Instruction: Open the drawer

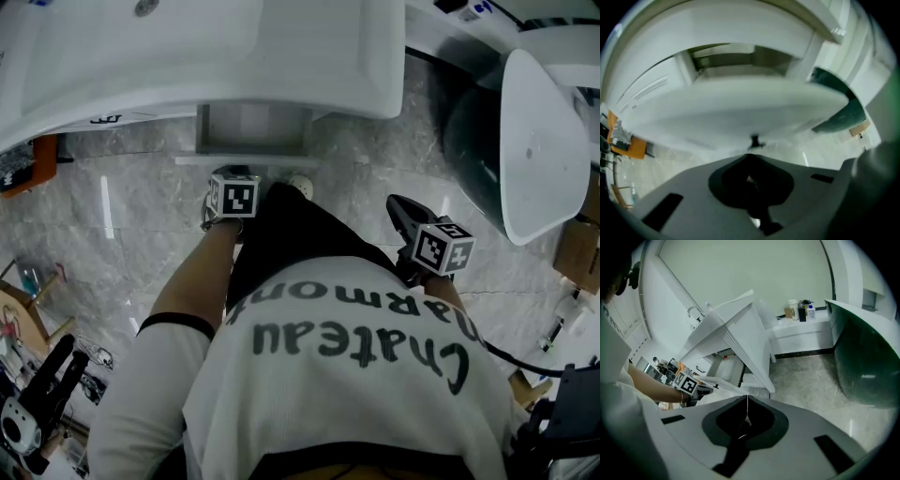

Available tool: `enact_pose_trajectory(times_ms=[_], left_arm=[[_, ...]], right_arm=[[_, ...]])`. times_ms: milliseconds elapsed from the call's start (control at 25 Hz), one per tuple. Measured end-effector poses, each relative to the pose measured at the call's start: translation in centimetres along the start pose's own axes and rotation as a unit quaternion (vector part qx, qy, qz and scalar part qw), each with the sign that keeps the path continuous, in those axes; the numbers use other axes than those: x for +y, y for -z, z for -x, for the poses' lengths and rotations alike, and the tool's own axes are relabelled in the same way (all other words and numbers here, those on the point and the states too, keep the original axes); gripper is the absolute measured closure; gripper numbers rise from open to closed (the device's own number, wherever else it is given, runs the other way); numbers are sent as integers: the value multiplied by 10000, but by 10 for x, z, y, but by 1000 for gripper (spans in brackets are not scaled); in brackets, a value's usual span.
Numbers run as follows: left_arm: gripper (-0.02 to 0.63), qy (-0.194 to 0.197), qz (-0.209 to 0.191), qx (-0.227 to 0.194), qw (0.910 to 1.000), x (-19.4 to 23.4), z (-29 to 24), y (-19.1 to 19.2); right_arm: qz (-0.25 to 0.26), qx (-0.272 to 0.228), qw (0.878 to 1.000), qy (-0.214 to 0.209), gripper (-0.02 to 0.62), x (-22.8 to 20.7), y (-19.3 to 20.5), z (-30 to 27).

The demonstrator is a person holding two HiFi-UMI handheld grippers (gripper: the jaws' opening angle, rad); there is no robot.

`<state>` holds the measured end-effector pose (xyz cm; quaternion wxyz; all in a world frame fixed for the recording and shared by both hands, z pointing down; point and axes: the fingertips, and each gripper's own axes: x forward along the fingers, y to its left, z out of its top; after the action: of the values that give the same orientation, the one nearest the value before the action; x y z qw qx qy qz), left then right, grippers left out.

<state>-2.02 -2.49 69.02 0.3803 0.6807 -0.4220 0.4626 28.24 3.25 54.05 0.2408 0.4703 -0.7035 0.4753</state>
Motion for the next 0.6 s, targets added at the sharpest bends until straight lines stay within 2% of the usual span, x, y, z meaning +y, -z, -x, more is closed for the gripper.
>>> enact_pose_trajectory(times_ms=[40,80,120,200,440,520,600], left_arm=[[603,-58,112,283,9995,5,-2,20],[603,-133,268,452,9985,11,-1,39],[603,-200,416,470,9978,15,3,51],[603,-98,486,286,9984,13,7,49],[603,463,-26,-139,9988,-23,33,30],[603,514,-371,-232,9977,-24,37,30],[603,508,-525,-291,9969,-15,45,32]], right_arm=[[-34,-26,10000,10,583,-1,1,0],[-66,-42,10000,7,583,-2,1,0],[-78,-40,10000,-20,583,-1,2,0],[-20,-15,10000,-84,583,2,0,-1],[23,-74,9999,-90,583,17,-2,5],[159,-142,9997,-85,583,25,-6,1],[219,-180,9996,-6,583,28,-8,-2]])
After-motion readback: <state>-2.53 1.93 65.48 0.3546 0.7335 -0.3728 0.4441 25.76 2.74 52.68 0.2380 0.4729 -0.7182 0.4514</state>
